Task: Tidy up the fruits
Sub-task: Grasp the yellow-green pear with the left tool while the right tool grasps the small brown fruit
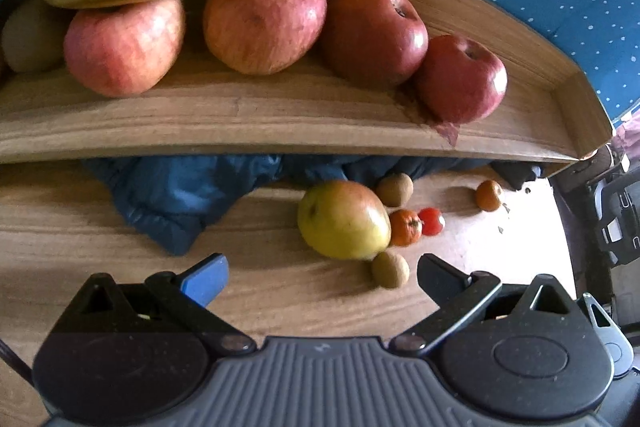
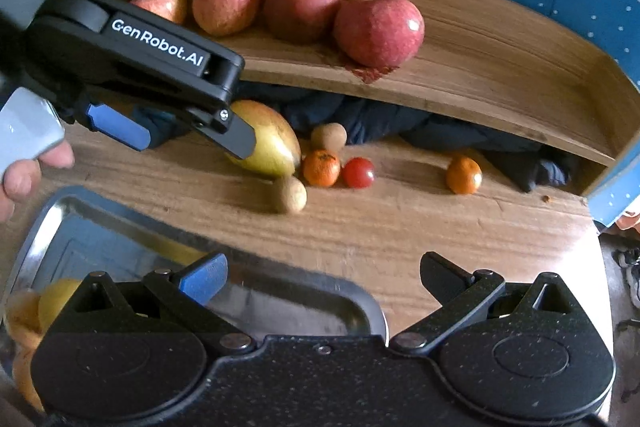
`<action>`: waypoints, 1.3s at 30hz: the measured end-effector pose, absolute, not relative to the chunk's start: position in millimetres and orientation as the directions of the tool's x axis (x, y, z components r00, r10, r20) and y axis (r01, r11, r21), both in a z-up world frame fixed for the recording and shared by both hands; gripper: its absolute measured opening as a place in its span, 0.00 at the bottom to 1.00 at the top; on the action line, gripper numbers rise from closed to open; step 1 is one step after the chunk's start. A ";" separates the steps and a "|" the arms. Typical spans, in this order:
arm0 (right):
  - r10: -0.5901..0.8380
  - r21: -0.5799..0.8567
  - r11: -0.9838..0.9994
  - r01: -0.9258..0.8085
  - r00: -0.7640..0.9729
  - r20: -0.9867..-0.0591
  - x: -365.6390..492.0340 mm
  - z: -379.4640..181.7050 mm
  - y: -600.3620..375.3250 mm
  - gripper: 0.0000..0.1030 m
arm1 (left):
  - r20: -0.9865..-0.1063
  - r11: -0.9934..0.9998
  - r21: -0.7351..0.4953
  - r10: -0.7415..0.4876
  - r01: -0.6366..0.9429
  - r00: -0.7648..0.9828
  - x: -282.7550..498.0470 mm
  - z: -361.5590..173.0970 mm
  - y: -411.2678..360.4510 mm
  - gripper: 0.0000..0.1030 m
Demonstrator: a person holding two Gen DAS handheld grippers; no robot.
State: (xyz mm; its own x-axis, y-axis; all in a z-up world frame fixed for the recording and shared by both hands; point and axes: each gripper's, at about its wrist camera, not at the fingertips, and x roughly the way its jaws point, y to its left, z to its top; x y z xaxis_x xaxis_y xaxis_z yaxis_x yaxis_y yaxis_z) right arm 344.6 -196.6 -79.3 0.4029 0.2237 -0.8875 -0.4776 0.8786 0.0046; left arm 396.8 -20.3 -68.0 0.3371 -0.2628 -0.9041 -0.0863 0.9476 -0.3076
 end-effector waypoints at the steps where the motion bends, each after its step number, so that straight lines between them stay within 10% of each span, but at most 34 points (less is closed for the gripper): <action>1: 0.224 0.004 0.878 -0.479 0.403 -0.887 347.9 -81.8 -195.4 0.99 | -0.904 0.947 -0.309 -0.263 -0.090 0.336 400.6 -69.9 -20.6 0.99; 15: 0.338 0.113 0.848 -0.518 0.364 -0.868 373.9 -98.8 -179.8 0.82 | -0.885 0.913 -0.377 -0.305 -0.156 0.353 418.8 -86.8 -23.8 0.97; 29: 0.341 0.121 0.847 -0.517 0.355 -0.870 384.3 -113.6 -168.3 0.31 | -0.877 0.898 -0.412 -0.343 -0.157 0.337 420.8 -96.8 -29.8 0.64; 39: 0.345 0.128 0.850 -0.512 0.354 -0.869 381.5 -119.0 -169.1 0.27 | -0.863 0.879 -0.439 -0.355 -0.186 0.361 419.3 -98.4 -22.0 0.60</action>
